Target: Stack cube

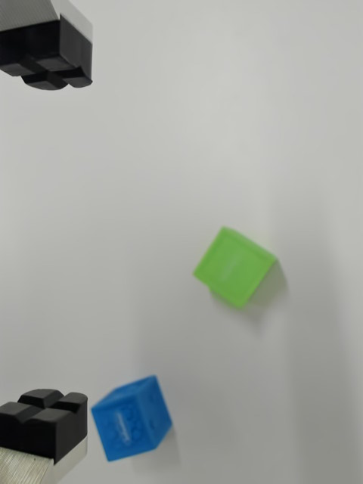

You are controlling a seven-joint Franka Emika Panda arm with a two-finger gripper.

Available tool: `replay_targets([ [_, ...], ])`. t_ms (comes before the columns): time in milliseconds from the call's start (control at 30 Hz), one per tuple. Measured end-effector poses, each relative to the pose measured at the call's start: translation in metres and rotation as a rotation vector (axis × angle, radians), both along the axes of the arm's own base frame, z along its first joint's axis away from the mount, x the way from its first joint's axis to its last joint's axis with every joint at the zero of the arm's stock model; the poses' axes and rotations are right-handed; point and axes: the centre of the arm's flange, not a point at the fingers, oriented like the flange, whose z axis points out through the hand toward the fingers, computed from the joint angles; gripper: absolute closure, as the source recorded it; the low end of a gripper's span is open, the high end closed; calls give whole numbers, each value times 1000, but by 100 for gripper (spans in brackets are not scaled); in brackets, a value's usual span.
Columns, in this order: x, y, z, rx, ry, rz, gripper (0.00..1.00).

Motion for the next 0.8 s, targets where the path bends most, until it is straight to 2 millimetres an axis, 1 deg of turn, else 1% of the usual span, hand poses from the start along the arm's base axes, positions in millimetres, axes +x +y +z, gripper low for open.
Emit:
replay_targets([
  [267, 1, -1, -18, 0, 2, -47, 0],
  [800, 4, -6, -67, -1, 6, -176, 0],
])
